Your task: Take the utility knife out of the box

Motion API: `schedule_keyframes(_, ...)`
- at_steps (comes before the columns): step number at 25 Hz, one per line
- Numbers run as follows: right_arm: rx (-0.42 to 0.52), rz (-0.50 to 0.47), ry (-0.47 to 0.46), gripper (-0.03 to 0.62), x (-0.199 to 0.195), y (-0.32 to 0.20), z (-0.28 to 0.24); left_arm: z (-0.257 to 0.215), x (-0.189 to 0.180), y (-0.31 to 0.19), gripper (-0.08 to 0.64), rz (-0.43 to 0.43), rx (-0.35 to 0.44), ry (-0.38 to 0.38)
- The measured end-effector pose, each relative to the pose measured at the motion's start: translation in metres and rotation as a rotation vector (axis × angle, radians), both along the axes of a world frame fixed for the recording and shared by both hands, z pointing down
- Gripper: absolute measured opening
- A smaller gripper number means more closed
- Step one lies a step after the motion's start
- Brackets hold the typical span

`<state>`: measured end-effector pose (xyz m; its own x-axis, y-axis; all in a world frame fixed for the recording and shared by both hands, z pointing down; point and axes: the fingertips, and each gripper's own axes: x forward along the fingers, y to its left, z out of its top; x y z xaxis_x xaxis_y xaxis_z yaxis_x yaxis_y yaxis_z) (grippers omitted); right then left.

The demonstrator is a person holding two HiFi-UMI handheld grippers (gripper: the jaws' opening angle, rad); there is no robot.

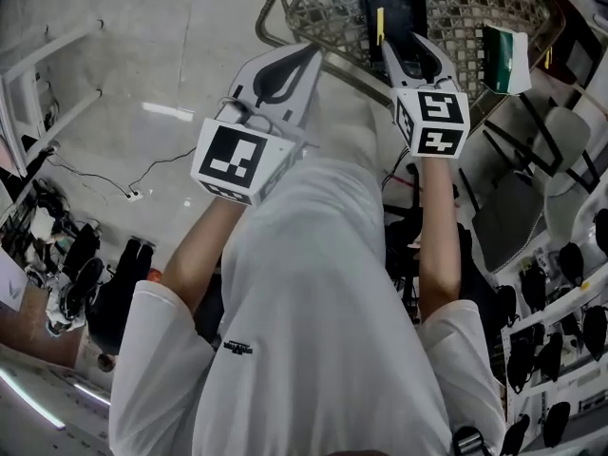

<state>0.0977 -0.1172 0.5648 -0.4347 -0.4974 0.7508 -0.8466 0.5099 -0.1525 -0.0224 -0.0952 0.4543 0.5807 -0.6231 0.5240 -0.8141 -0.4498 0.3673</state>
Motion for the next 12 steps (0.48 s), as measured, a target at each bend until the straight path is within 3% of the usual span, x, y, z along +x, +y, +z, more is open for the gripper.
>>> schedule_keyframes(12, -0.214, -0.015, 0.102, 0.166, 0.019, 0.009, 0.097, 0.052, 0.001, 0.002, 0.0, -0.031, -0.084, -0.001)
